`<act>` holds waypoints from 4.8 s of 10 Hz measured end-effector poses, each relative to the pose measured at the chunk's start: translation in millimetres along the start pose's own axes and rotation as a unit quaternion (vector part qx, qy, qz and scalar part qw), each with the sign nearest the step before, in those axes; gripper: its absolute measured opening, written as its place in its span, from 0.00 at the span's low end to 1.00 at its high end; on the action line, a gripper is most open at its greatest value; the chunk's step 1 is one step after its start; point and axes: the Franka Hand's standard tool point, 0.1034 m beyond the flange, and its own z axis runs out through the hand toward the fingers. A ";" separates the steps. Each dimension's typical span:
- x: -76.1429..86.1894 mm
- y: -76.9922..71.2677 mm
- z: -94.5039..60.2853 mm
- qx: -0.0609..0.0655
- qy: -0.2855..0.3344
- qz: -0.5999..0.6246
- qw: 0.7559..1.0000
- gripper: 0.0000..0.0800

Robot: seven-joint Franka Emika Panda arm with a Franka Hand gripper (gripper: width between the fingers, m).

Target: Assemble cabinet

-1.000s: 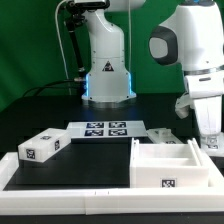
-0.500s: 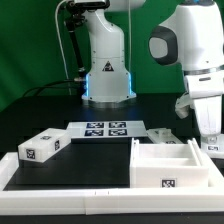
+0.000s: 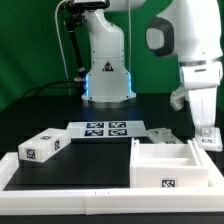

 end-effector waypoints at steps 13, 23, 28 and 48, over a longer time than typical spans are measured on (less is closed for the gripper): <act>-49.2 34.4 -20.8 0.002 -0.021 -0.061 0.998 0.09; -50.9 43.6 -19.6 0.000 -0.019 -0.040 0.999 0.09; -49.1 51.5 -17.9 0.000 -0.018 -0.023 1.000 0.09; -45.8 159.2 -15.1 0.015 -0.027 -0.016 0.999 0.09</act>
Offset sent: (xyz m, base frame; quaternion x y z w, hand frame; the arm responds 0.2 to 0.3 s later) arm -0.0054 -0.0425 0.0083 0.0125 -0.0112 -0.0440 0.9989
